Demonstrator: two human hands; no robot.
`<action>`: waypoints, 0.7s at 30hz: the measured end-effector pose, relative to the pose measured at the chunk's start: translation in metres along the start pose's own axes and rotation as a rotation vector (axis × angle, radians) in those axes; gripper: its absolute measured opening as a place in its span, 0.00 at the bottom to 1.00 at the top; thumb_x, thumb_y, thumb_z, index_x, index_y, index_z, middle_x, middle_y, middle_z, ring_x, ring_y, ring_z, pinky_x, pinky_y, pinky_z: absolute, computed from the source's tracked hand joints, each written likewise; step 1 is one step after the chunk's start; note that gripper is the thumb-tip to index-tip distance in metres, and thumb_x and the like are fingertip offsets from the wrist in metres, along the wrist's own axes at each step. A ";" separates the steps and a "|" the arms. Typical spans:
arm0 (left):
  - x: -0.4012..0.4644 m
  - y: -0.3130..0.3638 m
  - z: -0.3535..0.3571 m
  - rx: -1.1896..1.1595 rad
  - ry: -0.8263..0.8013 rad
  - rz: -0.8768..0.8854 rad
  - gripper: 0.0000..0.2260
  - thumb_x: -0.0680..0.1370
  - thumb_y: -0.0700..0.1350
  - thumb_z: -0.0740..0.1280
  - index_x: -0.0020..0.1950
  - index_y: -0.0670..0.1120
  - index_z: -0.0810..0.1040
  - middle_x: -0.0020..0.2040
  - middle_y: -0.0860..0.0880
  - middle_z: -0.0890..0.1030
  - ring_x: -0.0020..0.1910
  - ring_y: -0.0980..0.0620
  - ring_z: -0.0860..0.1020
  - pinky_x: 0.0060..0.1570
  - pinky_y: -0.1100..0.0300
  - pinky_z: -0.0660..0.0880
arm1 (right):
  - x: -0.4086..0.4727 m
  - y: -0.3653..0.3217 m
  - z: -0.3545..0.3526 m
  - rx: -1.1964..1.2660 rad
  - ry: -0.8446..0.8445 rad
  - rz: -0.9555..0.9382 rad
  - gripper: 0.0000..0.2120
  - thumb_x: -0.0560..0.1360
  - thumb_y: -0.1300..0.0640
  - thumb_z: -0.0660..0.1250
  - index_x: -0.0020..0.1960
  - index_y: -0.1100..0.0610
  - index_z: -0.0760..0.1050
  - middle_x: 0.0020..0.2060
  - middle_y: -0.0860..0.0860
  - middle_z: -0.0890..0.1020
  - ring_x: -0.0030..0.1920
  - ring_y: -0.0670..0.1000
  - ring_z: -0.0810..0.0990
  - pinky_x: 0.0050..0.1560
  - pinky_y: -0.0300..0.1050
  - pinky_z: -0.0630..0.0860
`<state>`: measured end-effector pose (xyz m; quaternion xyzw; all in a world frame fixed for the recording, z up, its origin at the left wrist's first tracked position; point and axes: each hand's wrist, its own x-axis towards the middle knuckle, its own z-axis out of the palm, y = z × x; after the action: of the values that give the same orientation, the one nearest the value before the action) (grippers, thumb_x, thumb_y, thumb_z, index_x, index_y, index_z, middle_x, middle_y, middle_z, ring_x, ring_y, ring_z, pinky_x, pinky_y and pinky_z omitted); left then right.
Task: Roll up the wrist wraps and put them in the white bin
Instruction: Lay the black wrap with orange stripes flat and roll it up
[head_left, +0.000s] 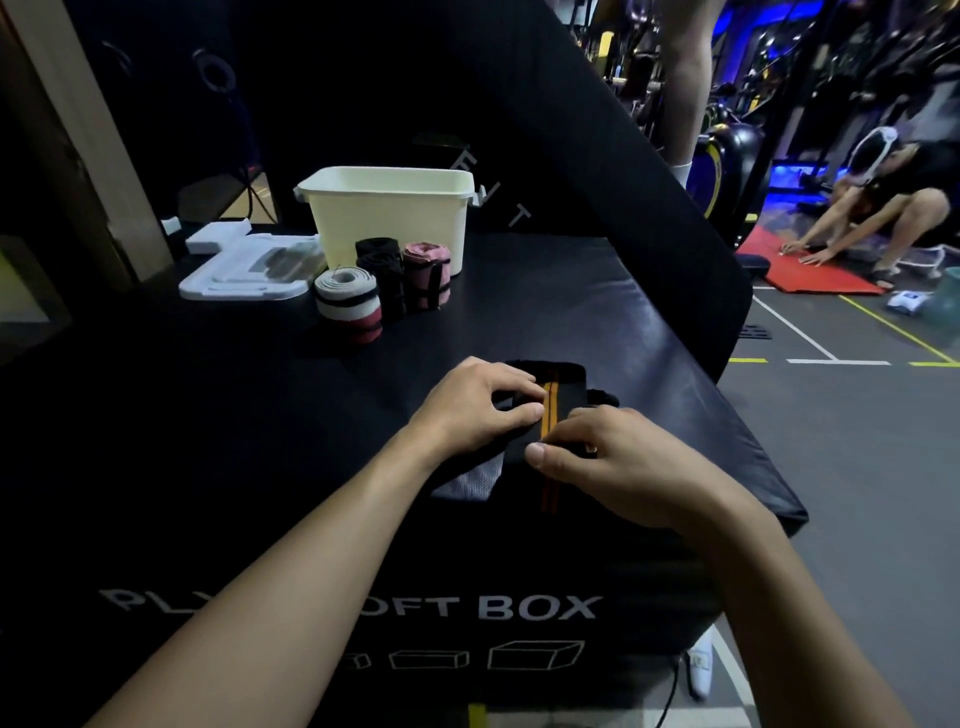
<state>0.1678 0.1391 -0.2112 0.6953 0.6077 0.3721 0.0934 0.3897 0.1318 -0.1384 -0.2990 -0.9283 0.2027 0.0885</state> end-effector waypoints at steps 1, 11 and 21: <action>0.000 -0.001 0.000 -0.009 -0.002 -0.005 0.09 0.76 0.52 0.75 0.55 0.58 0.87 0.60 0.58 0.84 0.55 0.78 0.72 0.55 0.81 0.62 | 0.003 0.001 0.000 0.005 0.005 0.009 0.13 0.81 0.43 0.63 0.42 0.48 0.77 0.35 0.47 0.79 0.38 0.43 0.76 0.40 0.40 0.71; 0.005 -0.006 0.004 -0.078 -0.048 -0.024 0.13 0.78 0.52 0.65 0.59 0.59 0.85 0.60 0.60 0.84 0.62 0.60 0.81 0.63 0.49 0.77 | 0.015 -0.001 0.010 0.024 0.276 0.082 0.11 0.75 0.39 0.66 0.48 0.45 0.70 0.47 0.44 0.74 0.50 0.50 0.77 0.50 0.54 0.77; 0.001 -0.004 0.001 -0.029 0.051 -0.064 0.11 0.76 0.54 0.69 0.56 0.59 0.86 0.59 0.61 0.84 0.63 0.59 0.78 0.65 0.51 0.75 | 0.007 0.001 0.022 -0.086 0.574 -0.062 0.12 0.76 0.40 0.69 0.43 0.48 0.80 0.37 0.42 0.77 0.35 0.48 0.75 0.35 0.50 0.74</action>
<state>0.1660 0.1416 -0.2137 0.6643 0.6263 0.3955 0.1000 0.3786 0.1291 -0.1579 -0.3190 -0.8818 0.0673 0.3407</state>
